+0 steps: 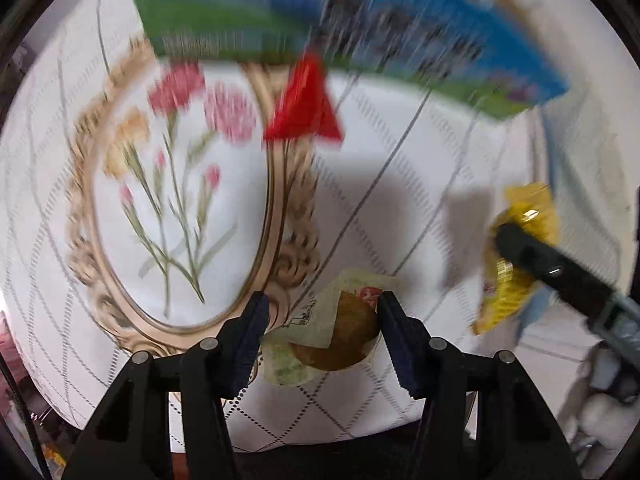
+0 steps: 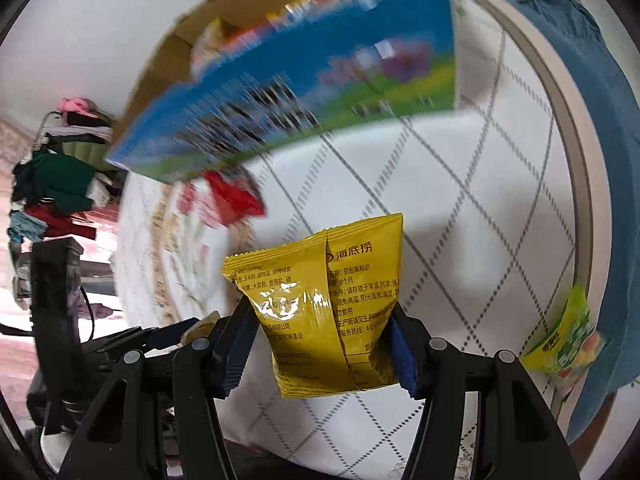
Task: Organize snacks
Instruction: 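Carry both packs into the box and open both tools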
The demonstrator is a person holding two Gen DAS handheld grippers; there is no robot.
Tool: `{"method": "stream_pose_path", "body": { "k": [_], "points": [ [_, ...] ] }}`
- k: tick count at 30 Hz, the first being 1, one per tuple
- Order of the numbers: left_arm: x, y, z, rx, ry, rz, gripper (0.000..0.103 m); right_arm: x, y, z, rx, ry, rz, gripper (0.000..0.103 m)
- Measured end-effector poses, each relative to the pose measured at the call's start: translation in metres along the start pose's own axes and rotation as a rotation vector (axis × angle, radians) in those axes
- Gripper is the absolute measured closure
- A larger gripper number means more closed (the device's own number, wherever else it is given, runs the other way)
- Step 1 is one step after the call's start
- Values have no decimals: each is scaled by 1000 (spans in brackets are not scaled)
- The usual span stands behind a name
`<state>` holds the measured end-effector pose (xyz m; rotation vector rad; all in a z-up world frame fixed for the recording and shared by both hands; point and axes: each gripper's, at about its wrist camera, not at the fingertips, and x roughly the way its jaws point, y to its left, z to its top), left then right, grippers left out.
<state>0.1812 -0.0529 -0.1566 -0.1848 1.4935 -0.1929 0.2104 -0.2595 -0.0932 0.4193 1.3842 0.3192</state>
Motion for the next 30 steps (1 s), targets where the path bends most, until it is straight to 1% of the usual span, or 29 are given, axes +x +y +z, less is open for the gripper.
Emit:
{"method": "stream_pose_path", "body": {
  "k": [1,2,4,6,8,9,11,12,14,15,16,18,21,25,26,27,28,29,30],
  "points": [
    [-12,-2,5,6,-21,-12,49,-8,5,5,-8,-16,12,41],
    [-33,-3,15,4,-64,-28,49,-18,11,11,-19,-37,26,41],
    [-53,-7,24,13,-109,-42,49,-36,21,26,-39,-77,47,41],
    [-83,-9,51,18,-175,-49,49,-55,33,47,-62,-121,71,41],
    [-100,-13,72,34,-218,-26,49,-67,42,68,-87,-160,74,41],
    [-110,-13,90,47,-248,-1,49,-72,46,80,-103,-177,65,41],
    [-118,-16,128,62,-271,58,49,-76,55,107,-132,-213,37,41],
    [-122,-11,149,67,-277,83,49,-75,60,123,-145,-219,23,41],
    [-119,-1,178,69,-270,137,49,-68,66,149,-159,-222,-5,41],
    [-118,1,188,69,-263,155,49,-61,70,166,-168,-213,-22,41],
    [-116,0,193,70,-254,175,49,-58,71,175,-168,-208,-30,41],
    [-102,5,218,67,-236,226,49,-46,76,201,-169,-193,-52,41],
    [-86,18,242,65,-204,296,49,-29,80,228,-164,-173,-69,41],
    [-74,23,261,74,-169,346,48,-8,77,258,-137,-148,-106,39],
    [-72,24,264,69,-165,349,48,2,73,267,-119,-117,-111,32],
    [-69,26,267,61,-158,345,48,8,71,271,-105,-97,-109,14],
    [-67,26,268,53,-153,341,46,14,66,274,-89,-75,-103,6],
    [-65,28,269,41,-144,335,35,19,62,277,-77,-59,-105,3],
    [-64,28,270,30,-137,324,27,24,58,279,-71,-47,-123,3]
  ]
}}
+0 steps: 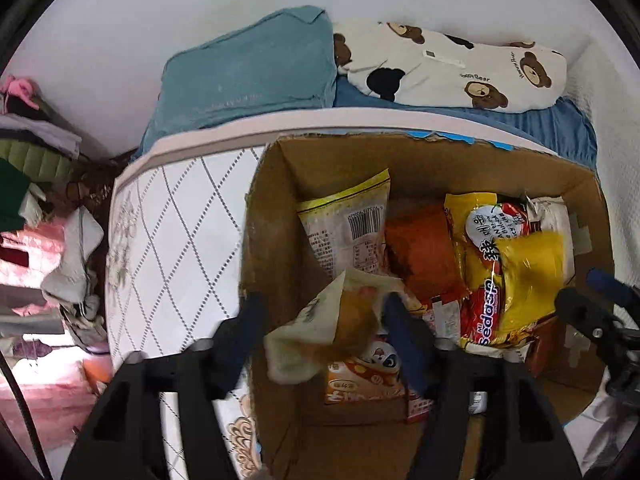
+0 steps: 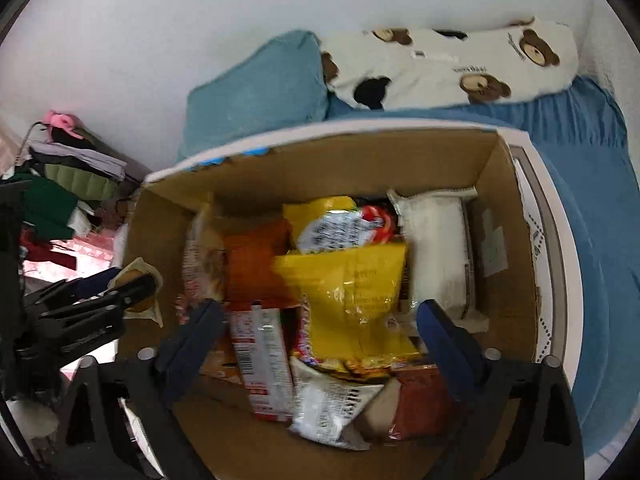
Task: Organize snacks
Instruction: 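Carry both packs into the box and open both tools, then move both tools back out of the box toward the bed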
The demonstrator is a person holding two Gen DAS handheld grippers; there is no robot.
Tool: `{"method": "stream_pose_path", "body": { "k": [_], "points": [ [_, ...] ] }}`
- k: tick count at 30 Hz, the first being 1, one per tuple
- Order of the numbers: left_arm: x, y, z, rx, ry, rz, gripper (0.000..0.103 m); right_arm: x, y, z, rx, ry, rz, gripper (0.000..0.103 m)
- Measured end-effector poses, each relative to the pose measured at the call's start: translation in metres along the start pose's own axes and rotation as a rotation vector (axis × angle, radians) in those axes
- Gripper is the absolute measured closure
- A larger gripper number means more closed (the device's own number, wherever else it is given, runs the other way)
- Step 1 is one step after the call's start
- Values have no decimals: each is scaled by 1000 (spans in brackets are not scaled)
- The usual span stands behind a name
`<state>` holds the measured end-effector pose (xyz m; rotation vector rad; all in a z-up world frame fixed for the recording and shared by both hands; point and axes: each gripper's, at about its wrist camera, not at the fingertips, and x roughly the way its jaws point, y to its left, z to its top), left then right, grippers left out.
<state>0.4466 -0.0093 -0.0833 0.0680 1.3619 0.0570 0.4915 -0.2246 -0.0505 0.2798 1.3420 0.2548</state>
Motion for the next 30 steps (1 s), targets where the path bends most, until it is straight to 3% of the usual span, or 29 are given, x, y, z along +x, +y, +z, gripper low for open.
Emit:
{"method": "stream_pose_path", "body": {
  "k": [1,2,6,13,30],
  "points": [
    [-1,0,0,-3,-1,-8,15,3,-3,1,3,8,-11,3],
    [0,-2,1,-1,-4,-10,11,5,-6,1,3,13,-16,3],
    [-4,-9,-2,3,-22,-18,7,7,-14,-9,-2,19,-44,3],
    [-9,-23,-15,-8,-31,-61,6,-4,-22,-24,-18,1,-79,3],
    [-49,-47,-75,-36,-141,-68,6,-55,-9,-82,-112,-114,-144,3]
  ]
}}
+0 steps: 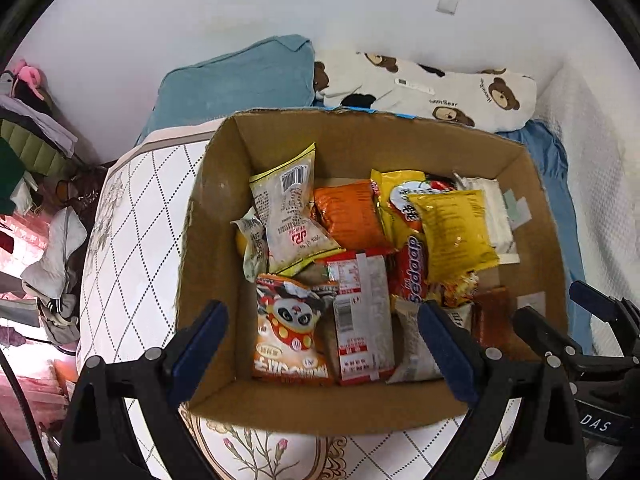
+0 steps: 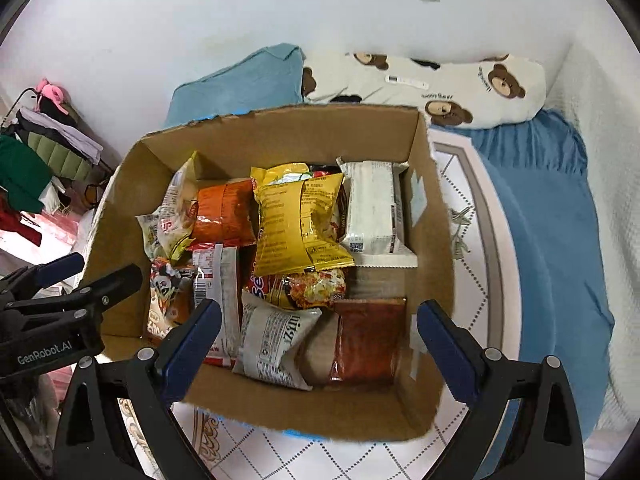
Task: Organize snacks
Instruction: 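Move both tools back out of the box toward the bed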
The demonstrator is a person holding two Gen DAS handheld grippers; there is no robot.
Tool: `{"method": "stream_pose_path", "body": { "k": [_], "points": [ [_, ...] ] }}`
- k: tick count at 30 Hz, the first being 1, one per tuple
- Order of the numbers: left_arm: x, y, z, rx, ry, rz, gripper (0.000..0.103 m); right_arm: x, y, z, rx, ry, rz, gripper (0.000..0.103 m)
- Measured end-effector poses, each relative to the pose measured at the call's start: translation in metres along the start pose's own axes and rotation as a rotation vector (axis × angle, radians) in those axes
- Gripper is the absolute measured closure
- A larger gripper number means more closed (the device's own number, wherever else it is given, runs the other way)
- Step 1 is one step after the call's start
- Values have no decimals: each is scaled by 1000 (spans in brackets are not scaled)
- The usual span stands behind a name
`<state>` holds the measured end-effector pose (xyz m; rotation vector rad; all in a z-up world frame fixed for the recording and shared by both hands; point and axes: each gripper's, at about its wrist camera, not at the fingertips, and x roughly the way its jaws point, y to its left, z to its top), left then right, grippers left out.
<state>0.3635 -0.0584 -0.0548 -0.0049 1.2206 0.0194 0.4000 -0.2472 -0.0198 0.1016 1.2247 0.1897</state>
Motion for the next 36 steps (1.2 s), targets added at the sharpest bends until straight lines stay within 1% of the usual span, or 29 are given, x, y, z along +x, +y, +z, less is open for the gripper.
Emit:
{"method": "stream_pose_path", "body": {
  "k": [4,12,17,24,27,30,33,36],
  "points": [
    [-17,-1,-10,-8,-31,-10,6,-24,2,-13,-10,-50,-3,3],
    [-65,-10,-42,3,-123,-19,6,-70,10,-39,-21,-131,8,3],
    [-88,-14,-65,2,-158,-37,6,-104,12,-64,-26,-191,3,3],
    [-116,-15,-92,5,-211,-39,6,-140,16,-91,-30,-252,10,3],
    [-120,-14,-100,-1,-218,-39,6,-146,16,-102,-16,-248,31,3],
    [-115,-13,-109,-11,-197,-43,6,-144,8,-116,22,-228,50,3],
    [-99,-12,-123,-18,-153,-37,6,-135,-14,-136,101,-183,59,3],
    [-77,-15,-140,-5,-94,-22,6,-118,-50,-159,207,-119,46,3]
  ]
}}
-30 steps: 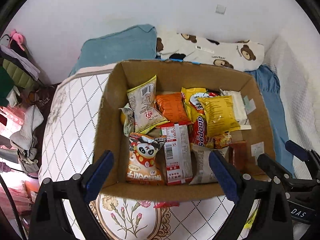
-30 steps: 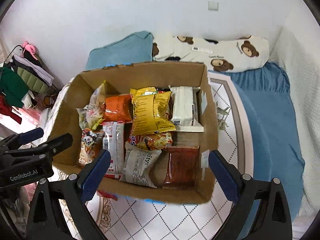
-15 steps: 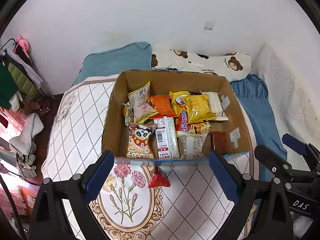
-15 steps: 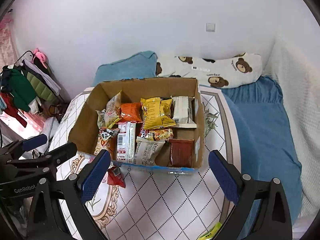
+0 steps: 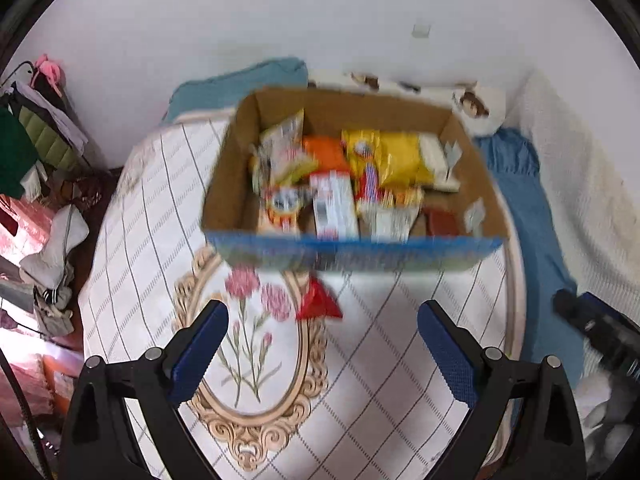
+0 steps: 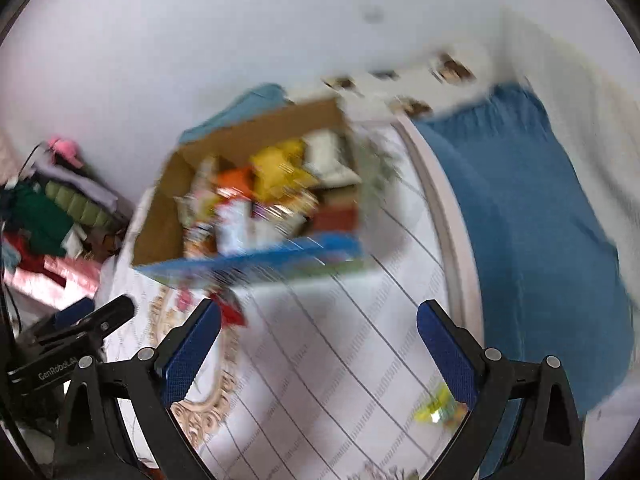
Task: Organize snacks
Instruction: 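Move both tools back out of the box toward the bed, then grasp the green candy bag with the right tool while the left tool grasps the red pack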
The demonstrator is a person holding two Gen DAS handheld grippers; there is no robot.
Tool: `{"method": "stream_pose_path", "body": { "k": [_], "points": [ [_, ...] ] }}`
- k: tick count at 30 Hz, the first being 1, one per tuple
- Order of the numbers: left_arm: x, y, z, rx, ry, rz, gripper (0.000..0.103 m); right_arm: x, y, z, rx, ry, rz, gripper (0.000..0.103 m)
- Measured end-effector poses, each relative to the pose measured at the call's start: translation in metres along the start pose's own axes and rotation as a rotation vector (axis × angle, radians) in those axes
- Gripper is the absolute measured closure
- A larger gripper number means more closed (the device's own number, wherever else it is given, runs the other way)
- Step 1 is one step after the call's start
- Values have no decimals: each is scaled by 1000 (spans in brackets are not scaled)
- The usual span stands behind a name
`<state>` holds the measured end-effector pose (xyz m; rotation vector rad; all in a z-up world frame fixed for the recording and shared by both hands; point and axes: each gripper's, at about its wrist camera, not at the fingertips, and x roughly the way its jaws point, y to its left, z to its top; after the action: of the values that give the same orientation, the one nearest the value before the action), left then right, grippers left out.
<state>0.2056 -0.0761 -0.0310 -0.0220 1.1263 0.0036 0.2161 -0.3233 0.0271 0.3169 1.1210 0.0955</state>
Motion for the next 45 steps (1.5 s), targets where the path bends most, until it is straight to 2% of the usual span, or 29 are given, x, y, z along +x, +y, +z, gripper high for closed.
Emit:
{"method": "stream_pose_path", "body": {
  "k": [7,11,14,16,17,18,21,23,28,32,36,38,39,40,41,42,45],
  "points": [
    [58,-19,-42,40,161,-12,6,54,-113,-58,274,192,-85,3],
    [85,-29,-60,73,234,0,6,97,-162,-94,404,295,-84,3],
    [96,-30,-66,87,261,17,6,120,-179,-112,412,335,-123,3],
    [103,-28,-69,87,276,28,6,132,-185,-122,419,357,-152,8],
    [106,-26,-70,83,283,34,6,139,-188,-128,433,369,-163,15],
    [108,-24,-69,80,285,39,6,142,-189,-130,437,370,-170,16],
    [114,-13,-65,53,291,48,6,142,-177,-134,395,347,-175,24],
    [117,-5,-60,30,289,53,6,141,-158,-132,341,339,-156,25],
    [128,17,-37,-51,276,45,6,148,-82,-122,157,326,-87,26],
    [145,19,-18,-49,293,30,6,160,-29,-111,31,316,-53,26],
    [169,18,-3,-76,342,-37,6,166,-4,-102,-29,302,-47,26],
    [176,17,3,-103,343,-80,6,167,0,-102,-36,303,-49,26],
    [178,16,6,-114,330,-93,9,167,0,-100,-37,305,-51,26],
    [179,15,8,-123,318,-105,25,168,0,-95,-37,307,-51,26],
    [181,15,9,-139,313,-122,53,168,1,-95,-34,308,-49,26],
    [184,14,9,-139,323,-115,65,170,2,-92,-33,308,-47,26],
    [182,8,1,-98,324,-95,64,164,3,-90,-54,303,-45,32]
  ]
}}
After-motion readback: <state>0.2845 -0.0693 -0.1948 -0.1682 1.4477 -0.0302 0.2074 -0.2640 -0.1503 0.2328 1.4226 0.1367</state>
